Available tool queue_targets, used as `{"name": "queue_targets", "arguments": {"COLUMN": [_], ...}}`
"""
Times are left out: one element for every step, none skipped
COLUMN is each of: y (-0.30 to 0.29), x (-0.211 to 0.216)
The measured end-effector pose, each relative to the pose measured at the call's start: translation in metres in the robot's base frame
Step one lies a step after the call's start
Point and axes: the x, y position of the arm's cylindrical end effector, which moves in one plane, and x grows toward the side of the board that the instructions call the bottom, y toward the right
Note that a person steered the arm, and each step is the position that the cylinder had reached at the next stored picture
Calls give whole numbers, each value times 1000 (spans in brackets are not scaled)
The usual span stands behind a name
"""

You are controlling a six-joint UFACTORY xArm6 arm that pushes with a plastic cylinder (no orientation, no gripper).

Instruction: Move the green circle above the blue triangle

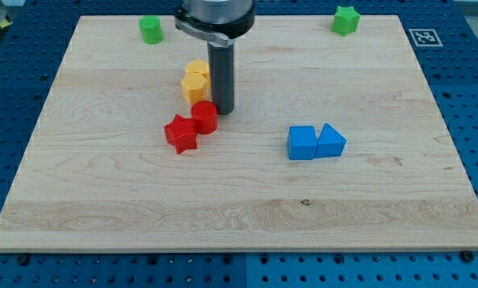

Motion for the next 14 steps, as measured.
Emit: {"name": "queue_targets", "arguments": {"y": [-14,-24,-20,3,32,38,38,48,79,96,81,53,15,-26], "x": [0,0,0,0,0,0,0,-10,-36,-72,-113,-135,-166,-204]}}
